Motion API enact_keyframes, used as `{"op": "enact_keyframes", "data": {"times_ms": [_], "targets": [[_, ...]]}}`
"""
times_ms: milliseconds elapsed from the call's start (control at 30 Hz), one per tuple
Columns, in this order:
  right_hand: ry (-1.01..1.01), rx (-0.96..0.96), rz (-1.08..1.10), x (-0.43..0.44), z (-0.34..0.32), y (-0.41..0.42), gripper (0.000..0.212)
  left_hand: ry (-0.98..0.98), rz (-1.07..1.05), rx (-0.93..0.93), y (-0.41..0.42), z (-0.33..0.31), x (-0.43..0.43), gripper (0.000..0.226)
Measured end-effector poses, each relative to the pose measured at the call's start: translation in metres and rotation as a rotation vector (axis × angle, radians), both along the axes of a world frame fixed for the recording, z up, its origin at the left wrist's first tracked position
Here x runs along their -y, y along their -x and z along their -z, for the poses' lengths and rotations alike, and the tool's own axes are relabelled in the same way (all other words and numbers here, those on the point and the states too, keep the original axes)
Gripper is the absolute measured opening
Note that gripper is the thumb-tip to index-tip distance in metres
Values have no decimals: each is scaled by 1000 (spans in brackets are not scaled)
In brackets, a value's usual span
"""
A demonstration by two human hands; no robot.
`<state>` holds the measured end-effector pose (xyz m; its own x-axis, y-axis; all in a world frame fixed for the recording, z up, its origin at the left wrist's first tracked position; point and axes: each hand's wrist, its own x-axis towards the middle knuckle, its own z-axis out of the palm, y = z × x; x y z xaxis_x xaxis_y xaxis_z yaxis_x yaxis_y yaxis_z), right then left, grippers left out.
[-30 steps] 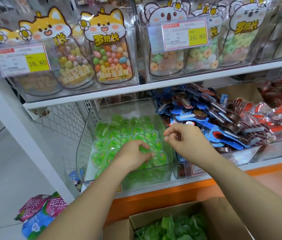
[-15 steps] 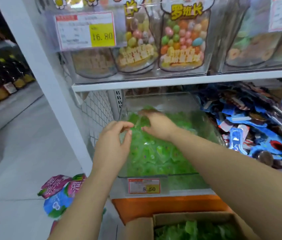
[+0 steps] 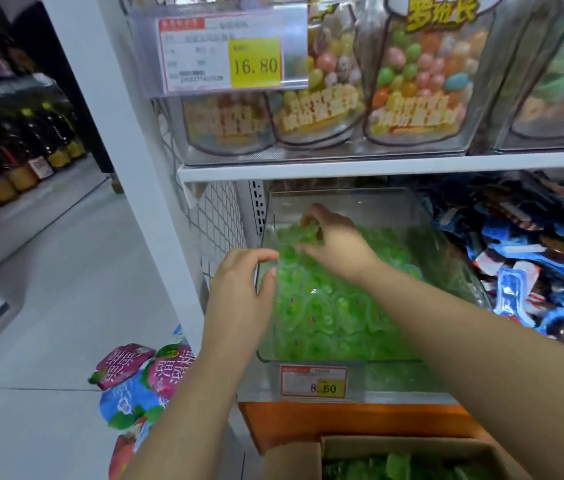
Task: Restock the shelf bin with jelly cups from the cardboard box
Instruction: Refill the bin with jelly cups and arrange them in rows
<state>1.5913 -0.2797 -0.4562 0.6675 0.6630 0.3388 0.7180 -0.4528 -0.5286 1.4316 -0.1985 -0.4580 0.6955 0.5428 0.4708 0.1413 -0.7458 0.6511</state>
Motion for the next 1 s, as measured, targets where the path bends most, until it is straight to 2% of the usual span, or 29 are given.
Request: {"op": "enact_keyframes", "data": {"times_ms": [100,167,200,300,333,433,533,633,700,733,833,1000], "targets": [[-83,-21,-48,41,-15,20,34,-43,33,52,5,-11,13,20],[-92,-29,-95,71,-24,36,40,-2,78,57,5,-23,26,19],[-90,-24,-111,85,-28,44,43,58,104,44,4,-28,32,18],[-93,1,-121,117,-39,61,48,429,250,-35,-2,-37,53,25],[-92,10,-126,126,-43,65,47,496,307,-56,-3,-38,61,27],[-80,-1,-151,150,-58,73,43,426,387,-20,-6,-42,80,19],[-177,-19,-103,163,-69,73,36,604,424,83,-12,-56,94,9],[-422,-226,29,168,-73,71,30,821,368,140,-16,-62,103,9],[-434,-437,40,169,-72,74,21,904,341,105,-15,-56,107,9],[-384,-477,36,170,-68,75,18,922,330,64,-14,-51,108,8],[-185,-420,78,167,-53,72,7,850,331,-117,-8,-38,105,8],[-35,-614,75,155,-32,62,6,592,309,-371,-12,-23,89,9]]}}
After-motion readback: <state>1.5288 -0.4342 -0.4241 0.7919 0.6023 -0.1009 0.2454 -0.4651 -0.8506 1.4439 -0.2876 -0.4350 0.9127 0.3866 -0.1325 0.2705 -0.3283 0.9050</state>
